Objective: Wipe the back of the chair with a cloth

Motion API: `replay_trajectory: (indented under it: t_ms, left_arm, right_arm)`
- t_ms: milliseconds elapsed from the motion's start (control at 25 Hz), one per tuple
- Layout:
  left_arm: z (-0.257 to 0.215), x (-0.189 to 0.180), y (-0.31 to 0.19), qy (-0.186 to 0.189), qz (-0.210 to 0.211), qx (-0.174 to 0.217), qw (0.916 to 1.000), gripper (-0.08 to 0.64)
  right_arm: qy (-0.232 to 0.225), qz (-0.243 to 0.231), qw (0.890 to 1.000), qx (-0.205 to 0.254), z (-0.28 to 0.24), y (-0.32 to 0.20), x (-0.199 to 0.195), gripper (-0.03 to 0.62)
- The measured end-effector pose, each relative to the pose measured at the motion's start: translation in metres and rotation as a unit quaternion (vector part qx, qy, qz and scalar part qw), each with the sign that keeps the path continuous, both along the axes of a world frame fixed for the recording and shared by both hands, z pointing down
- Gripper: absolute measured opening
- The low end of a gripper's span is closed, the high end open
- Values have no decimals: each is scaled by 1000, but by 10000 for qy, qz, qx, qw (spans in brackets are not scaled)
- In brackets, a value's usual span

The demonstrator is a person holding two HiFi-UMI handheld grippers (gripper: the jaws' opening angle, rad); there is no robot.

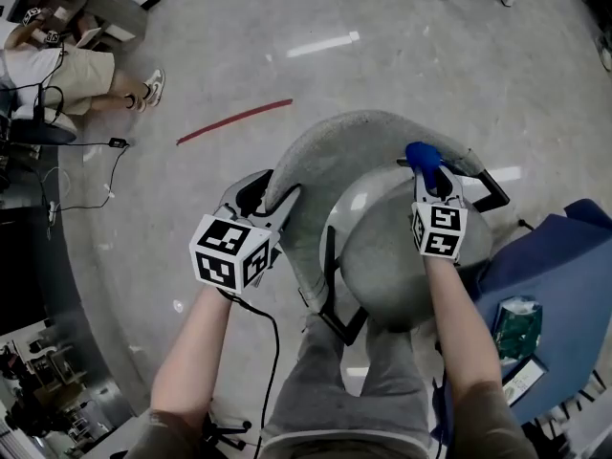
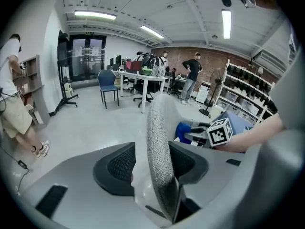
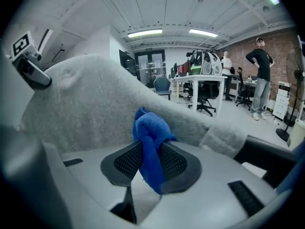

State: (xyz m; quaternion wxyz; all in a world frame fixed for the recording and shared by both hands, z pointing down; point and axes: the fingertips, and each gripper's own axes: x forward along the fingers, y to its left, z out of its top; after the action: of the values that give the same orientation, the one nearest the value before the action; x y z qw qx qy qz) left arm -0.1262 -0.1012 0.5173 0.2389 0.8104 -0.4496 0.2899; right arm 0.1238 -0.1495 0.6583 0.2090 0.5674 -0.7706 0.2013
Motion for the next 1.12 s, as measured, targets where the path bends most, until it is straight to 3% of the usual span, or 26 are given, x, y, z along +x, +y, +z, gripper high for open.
replay_trajectory:
  t_ms: [240,360,480,600,800,960,1040,1120]
  left_arm:
    - [-1,7,2,54,288,49,9996,164]
    - [1,9,3,56,347,26,9994,152]
    - [2,11,4,33,417,4,9991,132]
    - [2,12,4,71,408,-13,9991,127]
    - [5,12,4,215,308,-63,9993,120]
    - [3,12,4,250,249,-28,9994,117]
    - [3,12,4,261,224,-17,9994,115]
    - [4,13,4,259,220,-14,9994,115]
  right_arm:
    - [-476,-1007,9935,-222,19,16,-88,117]
    - [-629,-2003,9773,-273,12,52,-145,117]
    - [-807,-2972,9505,-422,2,106,-195,117]
    - [-893,-3971,9102,-770,-4,177,-224,115]
    - [-1266,-5084,8420,-1288,-24,268,-222,112]
    - [-1237,-5817,7969,-1064,-38,281,-215,112]
    - [-1074,-6104,7807,-796,-40,269,-217,112]
    - [-954,-6127,7828,-530,-39,241,-220,112]
